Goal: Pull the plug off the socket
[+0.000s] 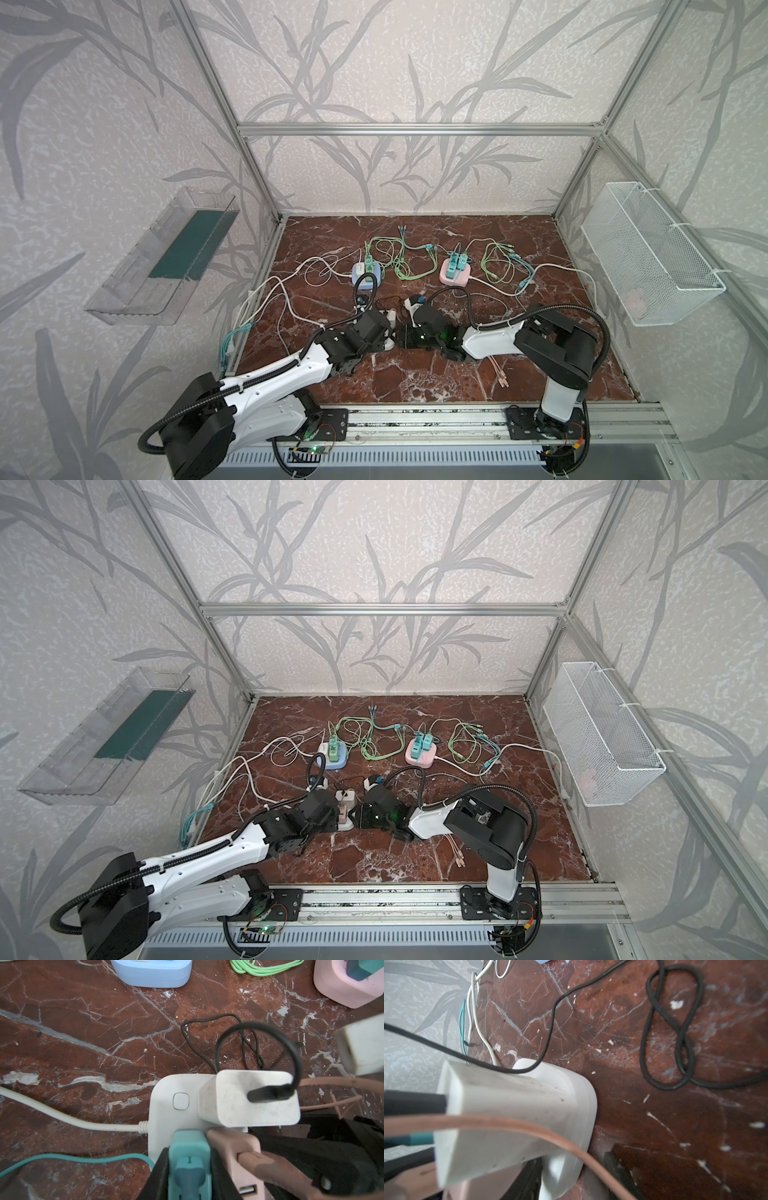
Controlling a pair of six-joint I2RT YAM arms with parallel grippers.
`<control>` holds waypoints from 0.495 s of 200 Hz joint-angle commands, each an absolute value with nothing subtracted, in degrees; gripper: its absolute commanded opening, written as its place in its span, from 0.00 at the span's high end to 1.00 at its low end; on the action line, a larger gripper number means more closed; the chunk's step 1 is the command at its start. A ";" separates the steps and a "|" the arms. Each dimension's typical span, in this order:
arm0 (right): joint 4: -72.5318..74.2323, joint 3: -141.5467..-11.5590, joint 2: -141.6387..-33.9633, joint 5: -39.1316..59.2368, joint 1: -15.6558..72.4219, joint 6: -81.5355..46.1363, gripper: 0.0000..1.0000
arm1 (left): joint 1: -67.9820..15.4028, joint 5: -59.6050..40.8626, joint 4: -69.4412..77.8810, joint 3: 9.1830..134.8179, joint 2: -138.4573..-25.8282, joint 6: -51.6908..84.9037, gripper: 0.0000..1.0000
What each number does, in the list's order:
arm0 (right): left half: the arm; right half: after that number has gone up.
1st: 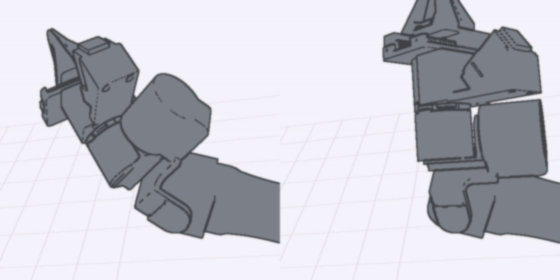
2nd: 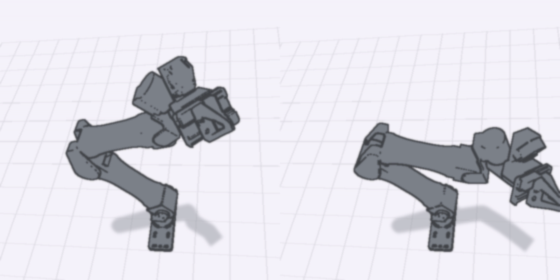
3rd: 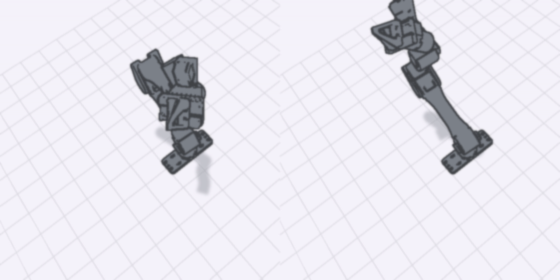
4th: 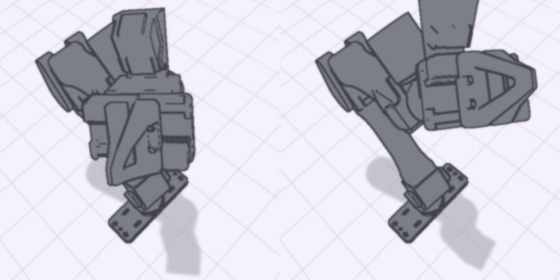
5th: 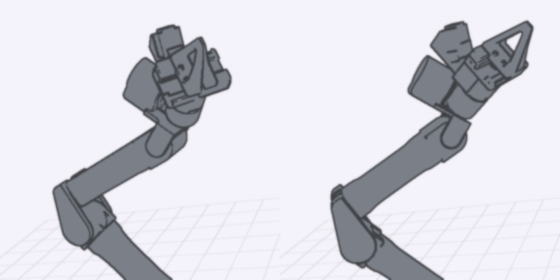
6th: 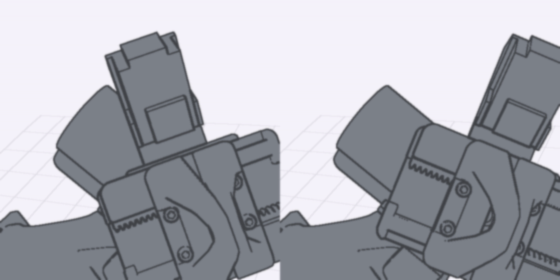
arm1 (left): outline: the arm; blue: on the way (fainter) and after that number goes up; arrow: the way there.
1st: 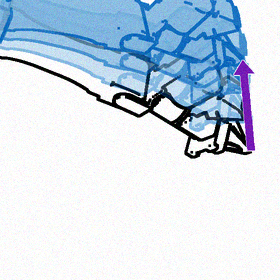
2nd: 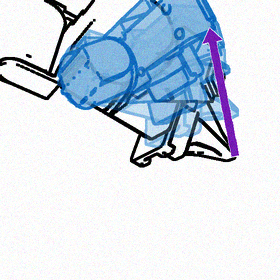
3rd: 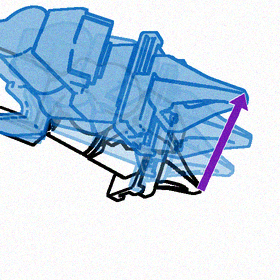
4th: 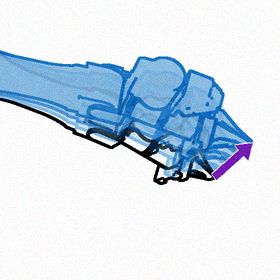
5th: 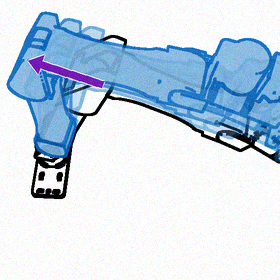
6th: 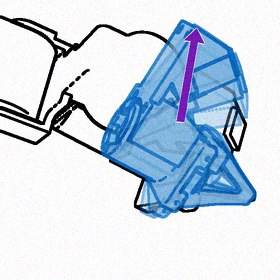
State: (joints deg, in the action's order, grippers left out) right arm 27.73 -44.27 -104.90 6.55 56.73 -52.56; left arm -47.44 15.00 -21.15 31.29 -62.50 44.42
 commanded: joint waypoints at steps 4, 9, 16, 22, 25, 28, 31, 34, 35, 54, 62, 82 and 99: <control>26.38 -43.59 -103.82 6.08 56.59 -51.86 0.52 | -47.59 10.67 -20.94 32.96 -63.02 43.95 0.85; 26.16 -43.51 -103.81 5.90 56.58 -51.78 0.52 | -47.70 10.40 -20.68 32.96 -62.96 43.97 0.85; 26.03 -43.62 -103.80 5.97 56.60 -51.62 0.52 | -47.71 10.01 -20.22 32.92 -63.05 43.95 0.86; 25.87 -43.72 -103.80 6.13 56.58 -51.23 0.53 | -47.82 9.80 -19.92 32.95 -63.15 43.93 0.86; 25.67 -43.83 -103.80 6.22 56.53 -51.05 0.54 | -47.91 9.77 -19.84 32.96 -63.19 43.94 0.86; 25.41 -44.06 -103.88 6.36 56.54 -50.80 0.55 | -47.92 9.76 -19.74 32.96 -63.24 44.02 0.86; 25.12 -44.24 -103.88 6.47 56.54 -50.80 0.56 | -47.98 9.77 -19.69 33.04 -63.28 44.08 0.86; 24.48 -44.50 -103.96 6.58 56.55 -50.32 0.57 | -47.99 9.72 -19.62 33.05 -63.39 44.18 0.86; 24.28 -44.58 -103.97 6.68 56.57 -50.25 0.58 | -47.99 9.74 -19.52 33.09 -63.42 44.20 0.86; 21.38 -45.25 -104.11 6.94 56.56 -49.41 0.63 | -48.08 9.29 -18.65 33.63 -63.48 44.17 0.87; 20.78 -44.90 -103.83 6.68 56.53 -49.32 0.64 | -48.13 9.15 -18.47 33.88 -63.38 44.16 0.88; 18.50 -44.14 -102.77 5.57 56.85 -48.15 0.65 | -48.19 8.80 -17.78 34.78 -63.24 44.03 0.88; 15.29 -44.08 -101.90 4.07 57.43 -46.75 0.65 | -48.25 8.11 -16.07 34.99 -63.35 44.28 0.88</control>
State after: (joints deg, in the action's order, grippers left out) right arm 24.03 -44.77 -103.26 6.63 56.71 -49.87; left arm -47.51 12.86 -20.91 32.16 -63.29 44.01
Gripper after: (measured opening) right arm 0.350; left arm 0.269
